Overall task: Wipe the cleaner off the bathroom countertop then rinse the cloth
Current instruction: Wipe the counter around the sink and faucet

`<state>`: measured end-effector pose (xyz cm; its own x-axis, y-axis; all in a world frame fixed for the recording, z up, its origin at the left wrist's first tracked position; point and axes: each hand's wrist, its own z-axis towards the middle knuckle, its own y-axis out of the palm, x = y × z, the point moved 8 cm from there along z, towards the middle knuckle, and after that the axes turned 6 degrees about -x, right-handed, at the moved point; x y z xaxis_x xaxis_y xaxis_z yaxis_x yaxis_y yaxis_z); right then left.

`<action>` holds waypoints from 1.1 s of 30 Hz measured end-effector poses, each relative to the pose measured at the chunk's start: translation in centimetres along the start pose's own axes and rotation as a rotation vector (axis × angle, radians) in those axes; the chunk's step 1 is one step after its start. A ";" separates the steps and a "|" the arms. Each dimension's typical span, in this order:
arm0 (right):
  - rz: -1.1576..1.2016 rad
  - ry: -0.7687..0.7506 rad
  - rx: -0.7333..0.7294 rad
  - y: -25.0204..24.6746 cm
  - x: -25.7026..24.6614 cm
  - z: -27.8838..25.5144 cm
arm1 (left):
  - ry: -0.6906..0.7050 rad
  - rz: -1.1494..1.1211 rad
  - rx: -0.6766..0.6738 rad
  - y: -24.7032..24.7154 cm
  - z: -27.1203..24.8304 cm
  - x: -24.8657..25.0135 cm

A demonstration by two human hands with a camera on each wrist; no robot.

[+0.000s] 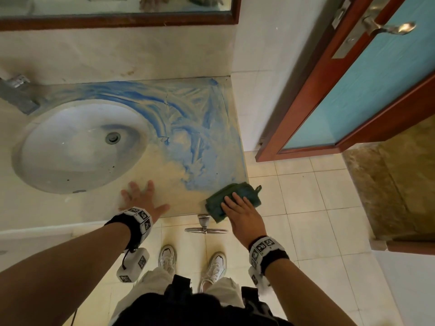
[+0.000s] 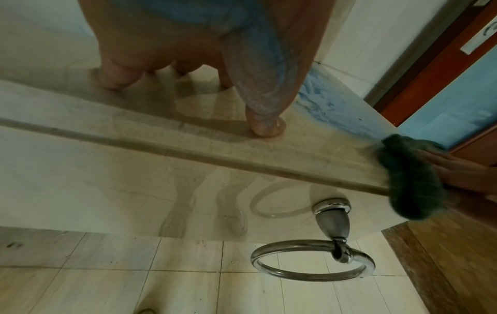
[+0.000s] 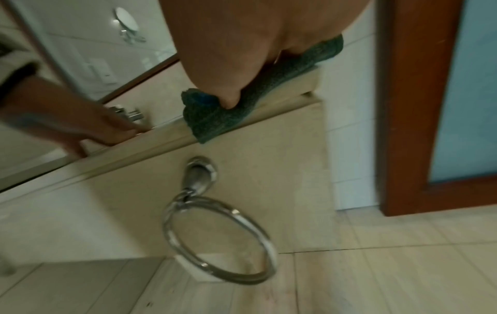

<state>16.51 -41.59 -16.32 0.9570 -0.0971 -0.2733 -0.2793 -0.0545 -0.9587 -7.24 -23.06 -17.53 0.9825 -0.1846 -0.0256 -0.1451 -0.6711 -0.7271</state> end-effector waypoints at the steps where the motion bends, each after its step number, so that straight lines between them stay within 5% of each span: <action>1: 0.024 0.041 0.026 -0.3 1.7 -0.5 | 0.001 0.005 0.007 0.0 0.0 0.1; 6: 0.070 0.074 0.085 -0.8 4.0 -0.9 | 0.007 0.010 0.003 -0.1 -0.1 0.2; 14: 0.025 -0.134 -0.202 1.9 -7.3 5.0 | 0.010 0.040 0.009 0.0 0.2 0.1; 18: 0.038 -0.170 -0.213 1.7 -7.9 5.2 | 0.004 0.057 0.004 0.1 0.5 0.0; 25: 0.083 0.080 -0.034 -0.8 1.5 0.5 | -0.008 0.061 -0.012 -0.1 0.2 0.1; 33: 0.061 0.293 -0.146 0.0 0.4 0.1 | 0.051 0.110 -0.002 -1.0 -0.2 1.2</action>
<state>16.86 -41.57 -16.41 0.8812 -0.3847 -0.2749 -0.3634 -0.1792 -0.9142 -5.95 -22.77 -16.66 0.9533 -0.2939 -0.0701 -0.2522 -0.6461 -0.7204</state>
